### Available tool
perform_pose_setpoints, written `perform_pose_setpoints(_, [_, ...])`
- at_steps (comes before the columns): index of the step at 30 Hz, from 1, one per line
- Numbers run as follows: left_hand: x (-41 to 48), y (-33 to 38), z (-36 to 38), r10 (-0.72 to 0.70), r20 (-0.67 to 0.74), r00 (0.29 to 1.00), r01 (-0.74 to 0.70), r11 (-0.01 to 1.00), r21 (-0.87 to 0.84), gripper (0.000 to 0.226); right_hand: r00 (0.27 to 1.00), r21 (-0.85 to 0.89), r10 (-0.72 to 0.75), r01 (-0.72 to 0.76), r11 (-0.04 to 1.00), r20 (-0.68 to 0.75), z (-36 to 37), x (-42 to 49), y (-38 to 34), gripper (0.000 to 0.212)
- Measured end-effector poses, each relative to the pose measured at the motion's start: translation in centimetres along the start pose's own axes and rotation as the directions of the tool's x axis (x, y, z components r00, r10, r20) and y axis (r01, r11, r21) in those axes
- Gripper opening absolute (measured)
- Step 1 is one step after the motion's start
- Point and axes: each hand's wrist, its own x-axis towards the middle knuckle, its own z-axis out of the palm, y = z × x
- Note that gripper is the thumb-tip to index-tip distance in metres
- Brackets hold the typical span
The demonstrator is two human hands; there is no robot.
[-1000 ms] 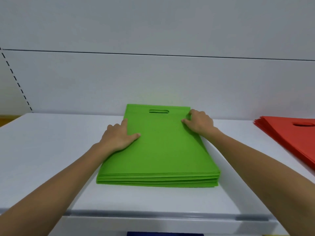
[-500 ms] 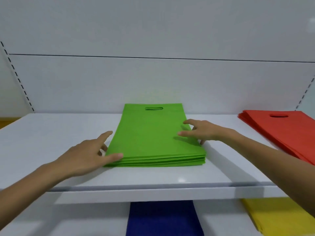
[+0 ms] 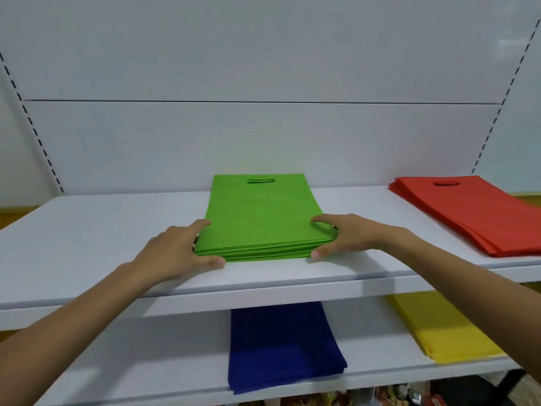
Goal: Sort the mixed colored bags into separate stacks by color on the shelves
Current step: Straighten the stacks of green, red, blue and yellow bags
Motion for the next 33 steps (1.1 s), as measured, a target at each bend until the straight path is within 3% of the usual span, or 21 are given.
perform_pose_setpoints(3, [0.1, 0.2, 0.1, 0.011, -0.044, 0.999, -0.008, 0.998, 0.062, 0.078, 0.998, 0.019, 0.023, -0.021, 1.0, -0.064, 0.1, -0.4, 0.0, 0.09])
perform_pose_setpoints(7, [0.0, 0.3, 0.4, -0.026, -0.045, 0.999, 0.029, 0.996, 0.087, 0.076, 1.0, -0.079, 0.02, -0.021, 0.997, -0.019, -0.2, -0.7, -1.3, 0.093])
perform_pose_setpoints(11, [0.0, 0.2, -0.1, -0.087, 0.021, 0.996, 0.089, 0.976, -0.201, 0.082, 0.996, -0.077, 0.05, -0.056, 0.995, -0.075, -0.9, -0.5, -1.5, 0.084])
perform_pose_setpoints(14, [0.1, 0.8, -0.3, -0.056, 0.109, 0.992, 0.083, 0.963, -0.256, 0.084, 0.996, -0.136, 0.079, -0.074, 0.988, 0.03, -0.6, -0.3, -1.8, 0.09])
perform_pose_setpoints(16, [0.4, 1.0, -0.4, -0.073, 0.13, 0.989, 0.11, 0.945, -0.308, 0.082, 0.991, -0.063, 0.096, -0.091, 0.994, 0.089, -0.9, -0.2, -1.9, 0.093])
perform_pose_setpoints(18, [0.8, 1.3, -0.4, -0.116, 0.137, 0.984, 0.157, 0.928, -0.338, 0.077, 0.986, 0.137, 0.121, -0.136, 0.981, 0.115, -1.4, 0.2, -1.6, 0.093])
perform_pose_setpoints(20, [1.1, 1.7, -0.2, -0.121, 0.153, 0.981, 0.158, 0.955, -0.253, 0.072, 0.982, 0.263, 0.135, -0.167, 0.95, 0.136, -1.8, 0.8, -1.5, 0.088])
perform_pose_setpoints(24, [2.2, 2.0, 0.1, -0.153, 0.184, 0.971, 0.144, 0.988, 0.064, 0.081, 0.96, 0.2, 0.149, -0.198, 0.96, 0.238, -3.5, 2.2, -2.0, 0.075])
perform_pose_setpoints(26, [3.6, 1.7, 0.0, -0.177, 0.175, 0.968, 0.164, 0.983, 0.084, 0.086, 0.977, 0.238, 0.141, -0.178, 0.955, 0.162, -4.7, 4.0, -1.8, 0.072])
perform_pose_setpoints(29, [5.3, 1.7, 0.3, -0.182, 0.162, 0.97, 0.174, 0.983, 0.063, 0.086, 0.983, 0.23, 0.103, -0.066, 0.971, -0.152, -5.6, 8.2, -0.6, 0.067])
perform_pose_setpoints(33, [7.9, 1.0, 1.3, -0.168, 0.114, 0.979, 0.179, 0.979, -0.095, 0.091, 0.978, 0.229, 0.088, -0.044, 0.973, -0.189, -5.0, 13.3, 0.6, 0.069])
